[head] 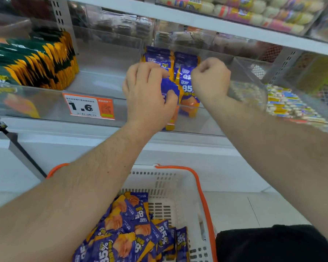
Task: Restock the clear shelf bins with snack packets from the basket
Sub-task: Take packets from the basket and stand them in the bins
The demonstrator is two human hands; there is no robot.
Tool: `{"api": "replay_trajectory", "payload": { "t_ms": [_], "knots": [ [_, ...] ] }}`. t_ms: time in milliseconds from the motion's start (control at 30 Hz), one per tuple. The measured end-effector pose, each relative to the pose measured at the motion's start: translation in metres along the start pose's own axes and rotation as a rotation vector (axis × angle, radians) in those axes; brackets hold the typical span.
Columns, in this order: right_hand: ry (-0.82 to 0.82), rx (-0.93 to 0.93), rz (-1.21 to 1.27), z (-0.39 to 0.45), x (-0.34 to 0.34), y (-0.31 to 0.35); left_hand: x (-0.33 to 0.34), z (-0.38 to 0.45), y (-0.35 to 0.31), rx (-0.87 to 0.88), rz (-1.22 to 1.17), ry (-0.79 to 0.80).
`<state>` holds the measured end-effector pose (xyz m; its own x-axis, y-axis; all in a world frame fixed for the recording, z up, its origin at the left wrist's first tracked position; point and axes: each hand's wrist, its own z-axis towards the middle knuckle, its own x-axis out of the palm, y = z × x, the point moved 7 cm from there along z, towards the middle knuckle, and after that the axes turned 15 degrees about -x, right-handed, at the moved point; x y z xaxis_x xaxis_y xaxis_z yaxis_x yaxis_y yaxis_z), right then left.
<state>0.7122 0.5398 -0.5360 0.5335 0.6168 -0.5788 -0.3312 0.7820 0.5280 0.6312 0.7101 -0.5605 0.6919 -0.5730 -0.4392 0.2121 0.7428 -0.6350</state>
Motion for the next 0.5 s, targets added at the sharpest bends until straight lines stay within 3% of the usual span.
{"api": "replay_trajectory", "payload": {
  "t_ms": [167, 300, 367, 500],
  "knots": [
    [-0.055, -0.168, 0.151, -0.061, 0.001, 0.025, -0.003, -0.051, -0.003, 0.111, -0.109, 0.055],
    [-0.064, -0.31, 0.208, -0.118, 0.018, 0.029, 0.012, -0.099, 0.04, -0.015, -0.121, 0.282],
    [0.091, -0.356, 0.152, -0.151, 0.045, 0.02, 0.022, -0.126, 0.071, -0.162, -0.079, 0.42],
    [0.608, -0.32, -0.057, -0.213, 0.106, -0.022, 0.045, -0.18, 0.123, -0.377, 0.112, 0.755]
  ]
}}
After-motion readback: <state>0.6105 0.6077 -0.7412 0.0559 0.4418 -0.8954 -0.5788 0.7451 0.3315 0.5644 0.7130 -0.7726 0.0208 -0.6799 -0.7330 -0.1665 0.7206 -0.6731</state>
